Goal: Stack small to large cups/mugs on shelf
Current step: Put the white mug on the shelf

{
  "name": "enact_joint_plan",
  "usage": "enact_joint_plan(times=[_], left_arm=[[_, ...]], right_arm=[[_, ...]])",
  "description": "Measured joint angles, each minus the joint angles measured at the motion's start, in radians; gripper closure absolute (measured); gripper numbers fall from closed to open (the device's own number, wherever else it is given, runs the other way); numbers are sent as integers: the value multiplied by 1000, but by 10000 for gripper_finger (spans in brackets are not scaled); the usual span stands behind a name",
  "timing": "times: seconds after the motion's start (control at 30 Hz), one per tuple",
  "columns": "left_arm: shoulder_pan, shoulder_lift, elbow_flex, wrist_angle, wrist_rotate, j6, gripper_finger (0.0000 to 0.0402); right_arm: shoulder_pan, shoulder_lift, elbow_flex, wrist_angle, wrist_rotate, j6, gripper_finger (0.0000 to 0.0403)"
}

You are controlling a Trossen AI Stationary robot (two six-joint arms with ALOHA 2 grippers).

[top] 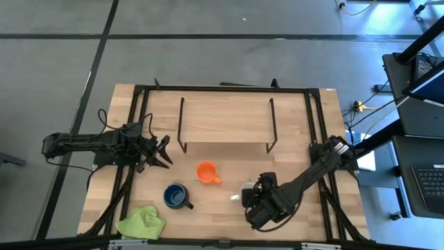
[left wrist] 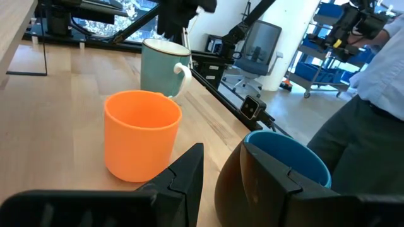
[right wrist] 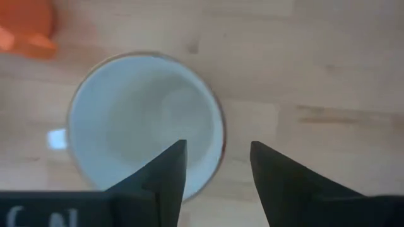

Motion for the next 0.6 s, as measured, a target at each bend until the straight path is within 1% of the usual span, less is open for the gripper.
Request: enact_joint_plan(times=[0.13,0.47,0.6], left_arm=[[0,0,0,0,0,0,302],[0,0,0,0,0,0,302],[0,0,0,0,0,0,302]], right_arm=[[-9,19,0,-33,1,-38,227],[-22,87,0,-21,4,-93,227],[-22,119,0,-23,28,-101,239]])
